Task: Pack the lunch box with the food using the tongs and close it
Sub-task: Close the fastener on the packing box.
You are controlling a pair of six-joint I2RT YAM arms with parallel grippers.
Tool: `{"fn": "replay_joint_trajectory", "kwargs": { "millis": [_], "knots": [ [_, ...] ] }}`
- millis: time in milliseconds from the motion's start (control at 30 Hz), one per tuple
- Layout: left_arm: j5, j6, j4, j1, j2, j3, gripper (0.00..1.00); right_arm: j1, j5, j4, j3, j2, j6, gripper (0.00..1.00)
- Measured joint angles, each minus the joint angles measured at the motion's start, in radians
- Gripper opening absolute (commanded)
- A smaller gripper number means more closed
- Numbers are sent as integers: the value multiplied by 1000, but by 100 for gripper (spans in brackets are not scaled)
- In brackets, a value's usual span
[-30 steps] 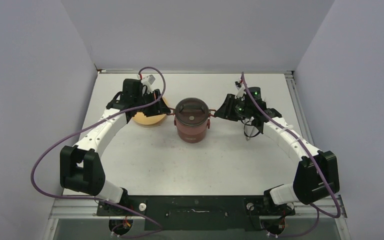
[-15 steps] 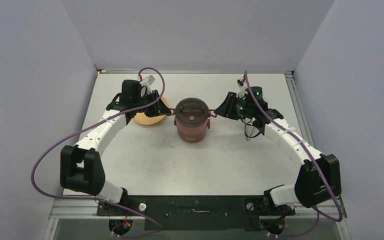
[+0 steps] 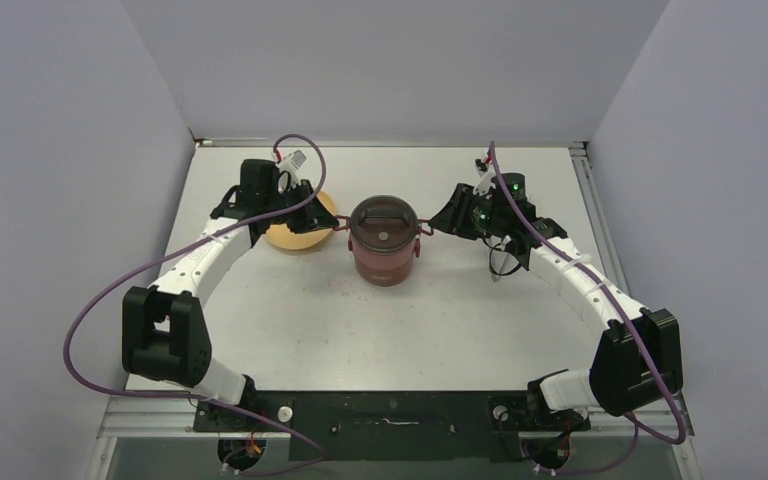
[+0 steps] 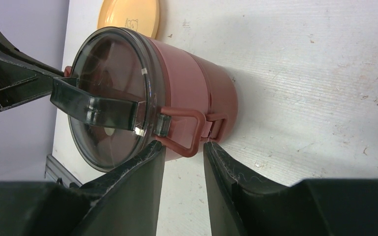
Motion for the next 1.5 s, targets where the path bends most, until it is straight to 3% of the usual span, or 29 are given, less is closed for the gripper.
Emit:
{"fn": "replay_joint_trajectory", "kwargs": {
  "millis": [1500],
  "knots": [
    [72, 9, 8, 35, 143, 100, 0, 0, 8, 32, -55, -27, 1, 39]
  ]
}}
